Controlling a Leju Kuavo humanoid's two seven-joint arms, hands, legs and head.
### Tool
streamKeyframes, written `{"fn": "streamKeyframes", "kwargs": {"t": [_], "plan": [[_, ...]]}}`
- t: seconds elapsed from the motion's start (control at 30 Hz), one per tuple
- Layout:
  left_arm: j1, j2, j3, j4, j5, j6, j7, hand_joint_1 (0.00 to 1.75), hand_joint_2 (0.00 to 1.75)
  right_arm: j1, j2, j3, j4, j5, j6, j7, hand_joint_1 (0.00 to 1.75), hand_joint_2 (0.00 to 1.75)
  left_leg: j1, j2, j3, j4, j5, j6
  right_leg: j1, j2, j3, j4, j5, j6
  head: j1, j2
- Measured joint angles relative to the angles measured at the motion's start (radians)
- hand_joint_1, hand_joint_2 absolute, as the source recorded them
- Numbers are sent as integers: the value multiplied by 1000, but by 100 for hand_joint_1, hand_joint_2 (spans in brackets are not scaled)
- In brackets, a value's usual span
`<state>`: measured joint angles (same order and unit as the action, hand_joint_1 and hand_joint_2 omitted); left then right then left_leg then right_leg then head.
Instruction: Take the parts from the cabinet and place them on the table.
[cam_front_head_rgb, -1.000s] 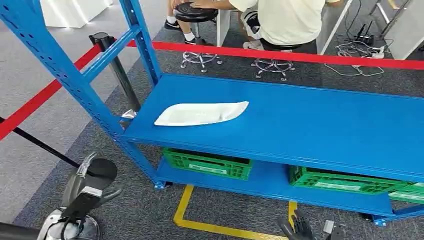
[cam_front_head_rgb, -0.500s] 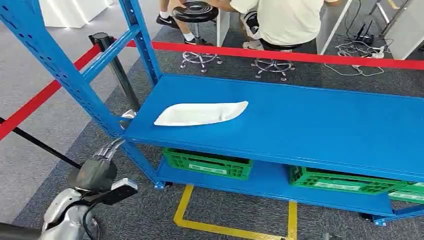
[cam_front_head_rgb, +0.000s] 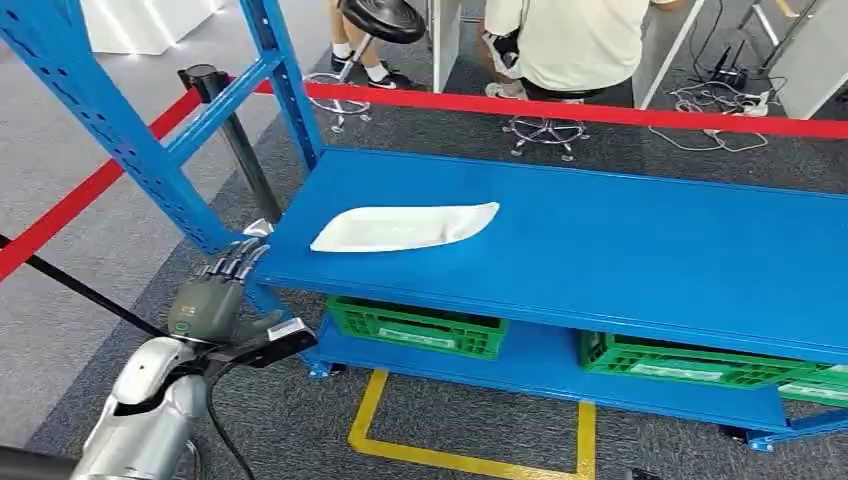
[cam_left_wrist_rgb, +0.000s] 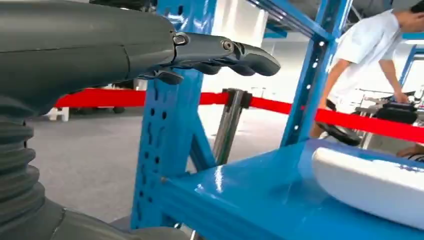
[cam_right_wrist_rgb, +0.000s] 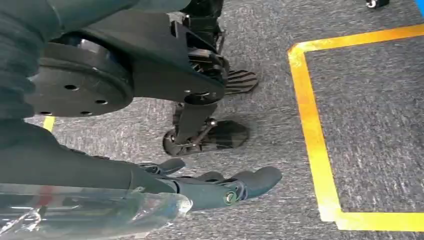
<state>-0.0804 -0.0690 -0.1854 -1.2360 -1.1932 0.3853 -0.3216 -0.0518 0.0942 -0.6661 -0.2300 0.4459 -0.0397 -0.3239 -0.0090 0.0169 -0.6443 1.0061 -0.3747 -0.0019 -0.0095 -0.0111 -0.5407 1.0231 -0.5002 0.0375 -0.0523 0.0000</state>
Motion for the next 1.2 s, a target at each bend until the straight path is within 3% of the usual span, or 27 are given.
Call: {"fn": "streamKeyframes", "kwargs": {"t": [0.13, 0.2, 0.23, 0.3, 0.33, 0.37, 0.4, 0.43, 0.5, 0.53, 0.57, 0.67, 0.7, 0.73, 0.8, 0.83, 0.87, 0.93, 1.0, 1.03, 1.07, 1.1, 1.17, 1.2], "plan": [[-10, 0, -13, 0, -12, 11, 8, 0, 175, 0, 0, 0, 2, 9, 0, 3, 0, 175, -4, 0, -4, 4, -5, 11, -3, 0, 2, -9, 1, 12, 0, 0], [-13, -5, -21, 0, -13, 13, 8, 0, 175, 0, 0, -1, 2, 10, 0, 3, 0, 175, 9, 3, 10, -22, 5, 18, 1, 6, 8, 0, -9, 20, 1, 0], [-18, -4, -22, 0, -15, 14, 9, 0, 175, 0, 0, -1, 2, 11, 0, 3, 0, 175, 11, 5, 12, -26, 5, 23, 3, 7, -13, 41, -40, 22, 4, 0], [-22, -6, -25, 2, -17, 14, 16, 0, 175, 1, 0, -2, 3, 15, 0, 3, 0, 175, 12, 5, 10, -26, 5, 26, -2, 7, -87, 193, -119, 27, 8, 0], [-22, -5, -27, 4, -22, 14, 18, 0, 175, 2, 0, -3, 3, 18, 0, 3, 0, 175, 13, 5, 10, -26, 5, 26, -3, 7, -123, 263, -144, 29, 7, 0], [-22, -5, -29, 8, -24, 15, 20, 0, 175, 3, 0, -3, 3, 21, 0, 3, 0, 175, 14, 5, 10, -26, 5, 25, -3, 7, -141, 288, -142, 32, 8, 0], [-23, -6, -31, 11, -27, 16, 22, 0, 175, 4, 0, -3, 3, 24, 0, 3, 0, 175, 16, 5, 10, -26, 5, 24, -4, 7, -134, 266, -117, 34, 8, 0], [-25, -6, -31, 13, -32, 16, 24, 0, 175, 3, 0, -3, 3, 28, 1, 2, 0, 175, 19, 5, 10, -24, 5, 19, -6, 7, -107, 204, -75, 36, 8, 0], [-31, -7, -33, 19, -33, 16, 27, 0, 175, 2, 0, -3, 3, 31, 2, 2, 0, 175, 26, 4, 9, -13, 1, 3, -15, -1, -11, 11, 15, 47, 9, 0], [-34, -7, -33, 21, -34, 16, 28, 0, 175, 0, 4, -3, 5, 32, 2, 1, 0, 175, 18, 4, 9, -8, -1, -7, -9, 1, -15, 10, 6, 44, 13, 0], [-36, -7, -34, 23, -35, 17, 28, 0, 175, -1, 6, -3, 6, 32, 3, -1, 0, 175, 19, 4, 9, -3, -2, -12, -11, 9, -14, 3, 12, 24, 13, 0], [-43, -7, -38, 27, -40, 19, 29, 0, 175, 2, 5, -3, 7, 35, 2, 0, 0, 175, 25, 5, 12, -12, 8, -30, -4, 13, -15, 10, 16, -2, 8, 0], [-44, -7, -39, 29, -43, 19, 30, 0, 175, 2, 5, -3, 7, 36, 2, 0, 0, 175, 27, 2, 7, -6, -1, -36, -9, 15, -12, 7, 22, -12, 6, 0], [-45, -7, -39, 30, -45, 21, 34, 0, 175, 1, 5, -3, 7, 38, 2, 0, 0, 175, 26, -2, -6, 27, -32, -39, -8, 17, -13, 7, 25, -18, 3, 0], [-49, -7, -45, 33, -54, 22, 37, 0, 175, 1, 5, -3, 7, 44, 2, 0, 0, 175, 25, -3, -72, 179, -114, -42, -7, 21, -17, 7, 27, -21, -1, 0], [-49, -7, -48, 37, -55, 22, 38, 0, 175, 1, 5, -3, 7, 46, 3, 0, 0, 175, 25, -3, -107, 257, -143, -42, -5, 22, -18, 7, 27, -22, -1, 0], [-49, -7, -49, 41, -57, 22, 38, 0, 175, 2, 5, -3, 7, 46, 3, 0, 0, 175, 25, -4, -128, 300, -152, -40, -4, 25, -18, 7, 27, -22, -1, 0], [-50, -7, -50, 46, -60, 23, 39, 0, 175, 1, 5, -3, 7, 47, 3, 1, 0, 175, 25, -5, -105, 252, -108, -34, -3, 32, -17, 7, 26, -22, -1, 0], [-55, -7, -51, 48, -63, 24, 40, 0, 175, 0, 5, -3, 7, 47, 3, 1, 0, 175, 25, -12, -20, 90, -26, -25, -4, 38, -13, 7, 23, -18, -1, 0], [-60, -7, -51, 49, -63, 25, 40, 0, 175, 0, 5, -3, 7, 48, 3, 1, 0, 175, 25, -19, 12, 26, -19, -21, -3, 39, -14, 7, 20, -14, -1, 0], [-64, -7, -53, 51, -65, 26, 41, 0, 175, -1, 5, -3, 7, 49, 3, 1, 0, 175, 24, -19, 22, 2, -31, -20, 4, 42, -19, 13, 16, -7, 0, 0], [-65, -8, -57, 53, -68, 27, 45, 0, 175, -1, 5, -3, 7, 51, 4, 0, 0, 175, 22, -19, 18, 8, -31, -19, 3, 42, -20, 7, 19, -2, 2, 0], [-66, -10, -62, 56, -75, 27, 52, 0, 175, 1, 5, -3, 8, 55, 7, 0, 0, 175, 19, -19, 17, 7, -33, -7, -1, 42, -15, -5, 21, 10, 2, 0], [-68, -9, -63, 57, -75, 27, 55, 0, 175, 2, 5, -3, 8, 57, 7, 0, 0, 175, 26, -18, 21, -1, -29, 1, -2, 39, -17, -4, 16, 17, 0, 0]]}}
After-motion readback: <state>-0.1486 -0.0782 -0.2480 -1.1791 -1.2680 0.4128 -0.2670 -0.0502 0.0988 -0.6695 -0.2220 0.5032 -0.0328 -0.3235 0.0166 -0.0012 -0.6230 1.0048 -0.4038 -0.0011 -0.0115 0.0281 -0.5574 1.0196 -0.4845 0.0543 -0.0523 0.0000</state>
